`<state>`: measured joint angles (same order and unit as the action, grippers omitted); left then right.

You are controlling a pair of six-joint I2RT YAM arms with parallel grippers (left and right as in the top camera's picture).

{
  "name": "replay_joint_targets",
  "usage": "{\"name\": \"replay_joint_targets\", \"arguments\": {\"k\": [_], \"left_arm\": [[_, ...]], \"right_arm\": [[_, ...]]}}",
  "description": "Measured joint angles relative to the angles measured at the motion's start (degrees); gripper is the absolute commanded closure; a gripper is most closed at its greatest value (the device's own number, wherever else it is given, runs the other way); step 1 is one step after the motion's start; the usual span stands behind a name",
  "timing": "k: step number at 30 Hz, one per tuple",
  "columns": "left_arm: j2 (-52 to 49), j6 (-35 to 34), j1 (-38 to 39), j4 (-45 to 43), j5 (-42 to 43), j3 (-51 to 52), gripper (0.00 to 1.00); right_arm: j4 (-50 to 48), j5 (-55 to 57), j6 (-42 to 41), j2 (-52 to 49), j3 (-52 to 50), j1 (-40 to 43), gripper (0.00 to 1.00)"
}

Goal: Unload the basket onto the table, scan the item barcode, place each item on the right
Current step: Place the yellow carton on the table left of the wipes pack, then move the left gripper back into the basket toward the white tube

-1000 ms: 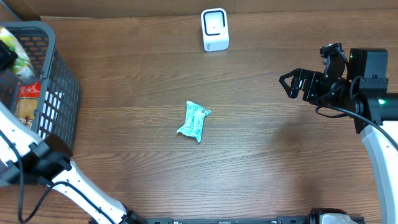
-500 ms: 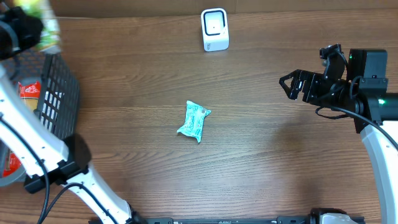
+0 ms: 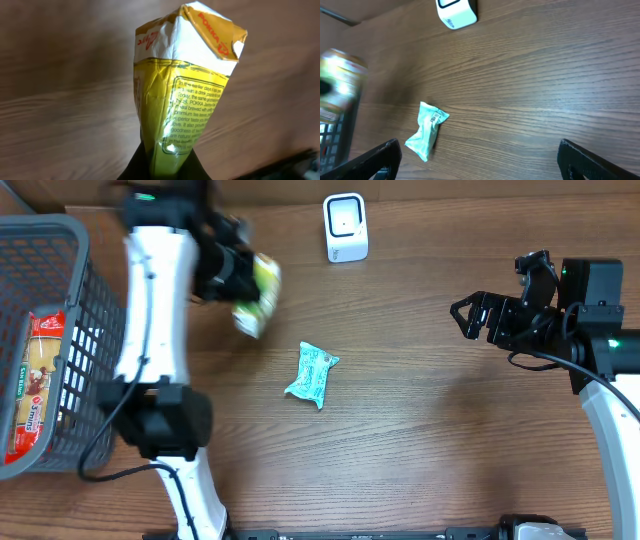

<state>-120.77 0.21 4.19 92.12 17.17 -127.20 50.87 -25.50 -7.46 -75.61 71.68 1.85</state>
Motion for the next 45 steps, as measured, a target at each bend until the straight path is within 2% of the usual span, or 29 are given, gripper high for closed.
{"name": "replay_joint_targets", "arguments": {"k": [5, 9, 11, 17, 18, 25, 29, 36, 41, 45], "left_arm": [[-0.1, -3.0, 6.0, -8.5, -6.0, 14.8, 0.95], [-0.1, -6.8, 6.6, -12.8, -10.1, 23.2, 0.96], [-0.1, -8.6, 6.5, -14.3, -11.2, 25.9, 0.92], [-0.1, -11.2, 6.4, -17.2, -12.3, 30.6, 0.27], [-0.1, -11.6, 6.6, -17.2, -12.3, 30.8, 0.02], [0.4, -12.1, 7.0, -16.0, -12.5, 30.6, 0.00], [3.5, -12.1, 6.4, -14.4, -12.5, 26.6, 0.00], [21.4, -10.8, 2.2, -14.4, -12.7, 17.1, 0.00], [35.4, -10.6, -10.4, -11.6, -13.6, 15.4, 0.01], [40.9, -10.5, -27.4, -8.7, -14.0, 15.4, 0.01]], "right_arm": [[-0.2, 0.2, 0.0, 0.0, 0.0, 0.0, 0.00], [-0.2, 0.3, 0.0, 0.0, 0.0, 0.0, 0.00], [-0.2, 0.3, 0.0, 0.0, 0.0, 0.0, 0.00], [-0.3, 0.3, 0.0, 0.0, 0.0, 0.0, 0.00], [-0.2, 0.3, 0.0, -0.1, 0.0, 0.0, 0.00], [-0.2, 0.3, 0.0, -1.0, 0.0, 0.0, 0.00], [-0.2, 0.3, 0.0, -1.0, 0.0, 0.0, 0.00], [-0.2, 0.3, 0.0, -1.0, 0.0, 0.0, 0.00], [-0.2, 0.3, 0.0, -1.0, 0.0, 0.0, 0.00], [-0.2, 0.2, 0.0, -1.0, 0.0, 0.0, 0.00]]}}
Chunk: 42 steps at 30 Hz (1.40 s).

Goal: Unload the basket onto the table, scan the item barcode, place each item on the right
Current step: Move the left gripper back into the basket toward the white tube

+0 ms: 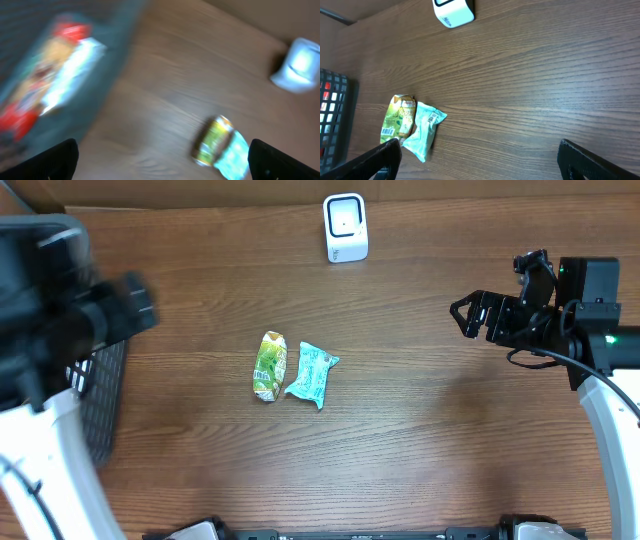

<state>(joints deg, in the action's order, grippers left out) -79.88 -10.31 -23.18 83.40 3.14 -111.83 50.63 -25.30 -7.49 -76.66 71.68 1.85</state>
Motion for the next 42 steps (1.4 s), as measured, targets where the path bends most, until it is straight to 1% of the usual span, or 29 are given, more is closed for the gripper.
{"name": "replay_joint_targets", "arguments": {"k": [3, 5, 7, 9, 12, 17, 20, 26, 29, 38, 42], "left_arm": [[0.7, 0.0, -12.1, -0.2, 3.4, 0.0, 0.01], [0.5, 0.0, -18.9, -2.3, 6.2, 0.5, 0.00], [0.0, 0.0, -23.3, -5.0, 8.8, 1.3, 0.00], [-1.1, 0.0, -25.4, -8.1, 10.8, 2.2, 0.00], [-4.1, 0.0, -26.1, -11.0, 11.9, 3.0, 0.00], [-12.7, 1.0, -26.1, -12.8, 10.5, 3.5, 0.00], [-18.2, 3.0, -26.1, -12.7, 9.7, 3.6, 0.01], [-29.6, 7.5, -26.1, -9.5, 8.8, 3.9, 0.01], [-33.9, 8.2, -26.0, -9.7, 7.9, 3.9, 0.00], [-43.5, 11.0, -25.5, -10.4, 4.2, 4.0, 0.00], [-44.9, 12.1, -24.7, -11.7, 1.9, 4.0, 0.00]], "right_arm": [[0.0, 0.0, 0.0, 0.0, 0.0, 0.0, 0.00], [0.0, 0.0, 0.0, 0.0, 0.0, 0.0, 0.00], [0.0, 0.0, 0.0, 0.0, 0.0, 0.0, 0.00], [0.0, 0.0, 0.0, 0.0, 0.0, 0.0, 0.00], [0.0, 0.0, 0.0, 0.0, 0.0, 0.0, 0.00], [0.0, 0.0, 0.0, 0.0, 0.0, 0.0, 0.00], [0.0, 0.0, 0.0, 0.0, 0.0, 0.0, 0.00], [-0.7, 0.0, 0.0, 0.0, 0.0, 0.0, 0.00], [-0.7, 0.0, 0.0, 0.0, 0.0, 0.0, 0.00], [-0.7, 0.0, 0.0, 0.0, 0.0, 0.0, 0.00], [-0.7, 0.0, 0.0, 0.0, 0.0, 0.0, 0.00]]}}
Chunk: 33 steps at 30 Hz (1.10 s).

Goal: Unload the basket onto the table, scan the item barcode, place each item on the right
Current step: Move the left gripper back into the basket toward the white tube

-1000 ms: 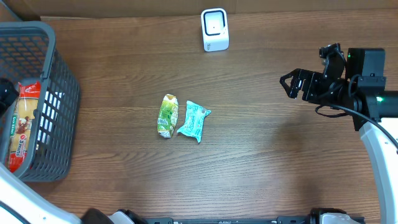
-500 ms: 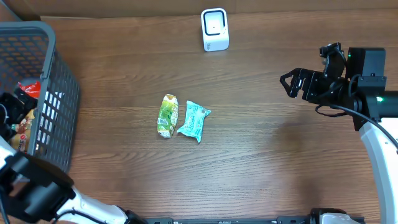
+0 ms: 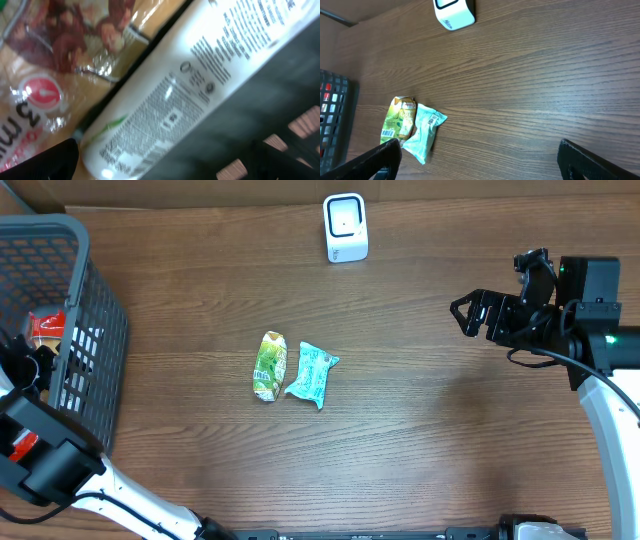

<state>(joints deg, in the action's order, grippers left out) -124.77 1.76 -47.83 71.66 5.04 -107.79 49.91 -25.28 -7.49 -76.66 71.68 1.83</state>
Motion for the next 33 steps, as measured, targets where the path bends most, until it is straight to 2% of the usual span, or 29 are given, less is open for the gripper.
{"name": "replay_joint_targets", "arguments": {"k": [16, 18, 21, 26, 28, 31, 32, 33], "left_arm": [[-0.5, 4.5, 6.4, -6.9, -6.7, 3.2, 0.03], [-0.6, 4.5, 7.0, -7.8, -8.3, 4.2, 0.05], [-0.7, 4.9, 7.1, -8.1, -9.4, 5.0, 0.15], [-0.8, 5.2, 6.9, -9.2, -10.1, 6.3, 0.20], [-0.8, 5.2, 6.9, -10.6, -10.2, 7.1, 0.29], [-0.6, 5.9, 6.9, -11.6, -9.6, 7.9, 0.62], [-0.5, 6.0, 6.9, -12.0, -9.4, 8.3, 0.71], [-0.3, 6.1, 6.9, -12.1, -9.4, 8.5, 0.75]], "right_arm": [[-0.1, 0.0, 0.0, 0.0, 0.0, 0.0, 0.00], [-0.1, 0.0, 0.0, 0.0, 0.0, 0.0, 0.00], [-0.1, 0.0, 0.0, 0.0, 0.0, 0.0, 0.00], [-0.2, 0.0, 0.0, 0.0, 0.0, 0.0, 0.00], [-0.2, 0.0, 0.0, 0.0, 0.0, 0.0, 0.00], [-0.2, 0.0, 0.0, 0.0, 0.0, 0.0, 0.00], [-0.2, 0.0, 0.0, 0.0, 0.0, 0.0, 0.00], [-0.2, 0.0, 0.0, 0.0, 0.0, 0.0, 0.00]]}}
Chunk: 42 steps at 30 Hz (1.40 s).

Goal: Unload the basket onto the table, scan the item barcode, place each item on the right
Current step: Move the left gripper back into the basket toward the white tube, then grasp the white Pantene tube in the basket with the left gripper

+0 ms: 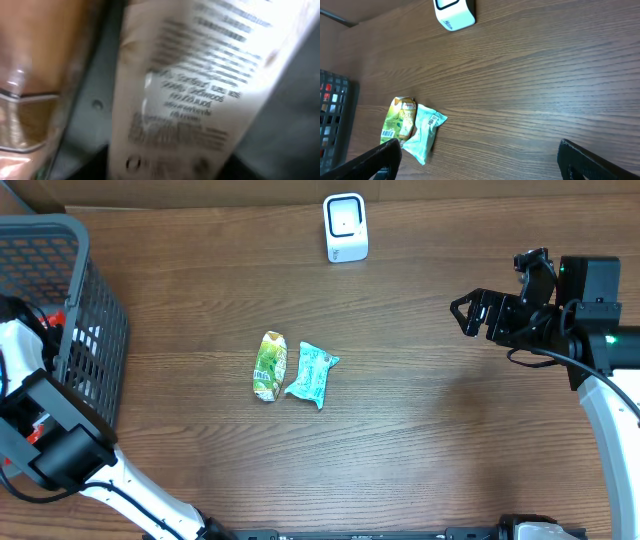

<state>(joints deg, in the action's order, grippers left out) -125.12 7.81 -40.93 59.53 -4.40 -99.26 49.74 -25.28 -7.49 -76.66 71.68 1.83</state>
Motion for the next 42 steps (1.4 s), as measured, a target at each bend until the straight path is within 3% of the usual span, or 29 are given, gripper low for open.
{"name": "replay_joint_targets", "arguments": {"k": [3, 5, 12, 18, 27, 33, 37, 38, 42], "left_arm": [[0.4, 0.1, 0.1, -0.4, -0.3, 0.2, 0.83], [0.7, 0.0, 0.1, -0.4, -0.4, 0.2, 0.94], [0.3, -2.4, 0.1, 6.1, -0.3, -3.2, 0.95], [-3.2, -5.3, 0.1, 20.5, 4.2, -20.1, 0.86], [-0.7, -6.2, 0.2, 32.9, 12.7, -49.7, 0.84], [8.2, -6.2, 3.3, 35.2, 16.7, -56.8, 0.84], [15.6, -5.1, 10.3, 36.3, 17.3, -57.1, 0.82], [17.4, -4.7, 12.8, 36.3, 17.3, -57.2, 0.80], [20.8, -4.5, 17.9, 37.0, 15.9, -58.0, 0.55]], "right_arm": [[-0.1, 0.0, 0.0, 0.0, 0.0, 0.0, 0.00], [-0.1, 0.0, 0.0, 0.0, 0.0, 0.0, 0.00], [-0.2, 0.0, 0.0, 0.0, 0.0, 0.0, 0.00], [-0.2, 0.0, 0.0, 0.0, 0.0, 0.0, 0.00], [-0.1, 0.0, 0.0, 0.0, 0.0, 0.0, 0.00], [-0.1, 0.0, 0.0, 0.0, 0.0, 0.0, 0.00], [0.0, 0.0, 0.0, 0.0, 0.0, 0.0, 0.00], [0.1, 0.0, 0.0, 0.0, 0.0, 0.0, 0.00], [0.6, 0.0, 0.0, 0.0, 0.0, 0.0, 0.00]]}}
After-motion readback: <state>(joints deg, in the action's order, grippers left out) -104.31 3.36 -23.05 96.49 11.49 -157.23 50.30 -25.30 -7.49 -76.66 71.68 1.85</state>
